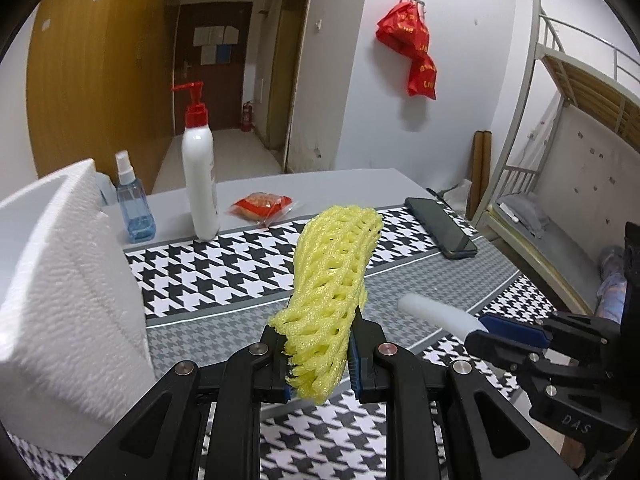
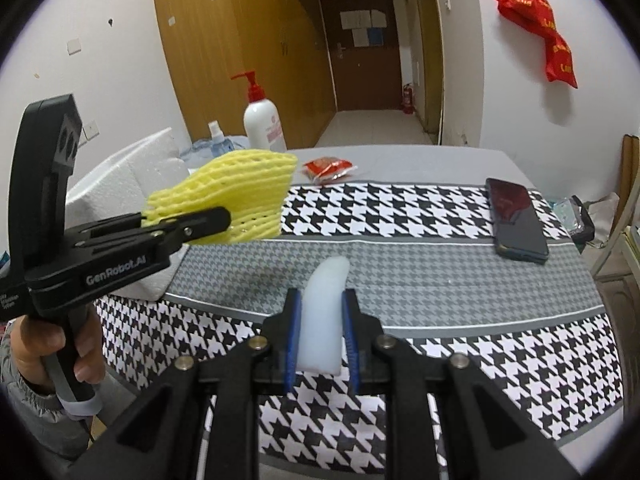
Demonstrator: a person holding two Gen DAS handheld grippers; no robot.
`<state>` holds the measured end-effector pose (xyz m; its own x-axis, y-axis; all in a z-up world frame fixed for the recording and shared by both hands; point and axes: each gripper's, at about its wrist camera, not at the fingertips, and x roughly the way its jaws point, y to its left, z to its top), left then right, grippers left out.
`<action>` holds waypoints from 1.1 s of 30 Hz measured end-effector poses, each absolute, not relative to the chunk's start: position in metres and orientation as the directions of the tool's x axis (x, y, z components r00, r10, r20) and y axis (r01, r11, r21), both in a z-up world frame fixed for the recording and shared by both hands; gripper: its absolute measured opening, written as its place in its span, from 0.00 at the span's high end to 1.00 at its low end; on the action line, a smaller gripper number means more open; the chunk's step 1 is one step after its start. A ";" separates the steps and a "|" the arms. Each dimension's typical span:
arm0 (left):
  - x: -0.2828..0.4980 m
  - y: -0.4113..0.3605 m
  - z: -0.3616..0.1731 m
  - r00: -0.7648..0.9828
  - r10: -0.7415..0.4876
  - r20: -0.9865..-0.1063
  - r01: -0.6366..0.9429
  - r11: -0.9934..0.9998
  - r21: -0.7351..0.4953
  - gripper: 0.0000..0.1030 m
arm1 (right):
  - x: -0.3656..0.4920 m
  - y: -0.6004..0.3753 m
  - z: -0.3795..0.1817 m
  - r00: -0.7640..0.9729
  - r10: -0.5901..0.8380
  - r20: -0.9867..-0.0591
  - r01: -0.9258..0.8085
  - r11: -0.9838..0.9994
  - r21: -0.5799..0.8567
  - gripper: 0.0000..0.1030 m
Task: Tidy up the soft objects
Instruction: 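Carry the yellow net and white foam stick up toward the foam box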
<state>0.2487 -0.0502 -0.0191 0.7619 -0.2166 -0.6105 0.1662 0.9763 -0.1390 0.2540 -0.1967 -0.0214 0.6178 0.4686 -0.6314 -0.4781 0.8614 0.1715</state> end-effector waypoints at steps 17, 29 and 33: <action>0.209 -0.040 0.001 0.803 -0.174 -0.569 0.147 0.985 -0.094 0.80 | 0.225 -0.192 0.007 0.659 0.511 -0.552 -0.509 0.843 0.173 0.77; 0.183 -0.028 0.023 0.834 -0.148 -0.532 0.128 0.989 -0.073 0.80 | 0.211 -0.178 0.026 0.680 0.532 -0.505 -0.535 0.831 0.154 0.77; 0.174 -0.019 0.028 0.845 -0.134 -0.518 0.112 0.991 -0.073 0.80 | 0.206 -0.169 0.033 0.682 0.542 -0.491 -0.550 0.823 0.145 0.77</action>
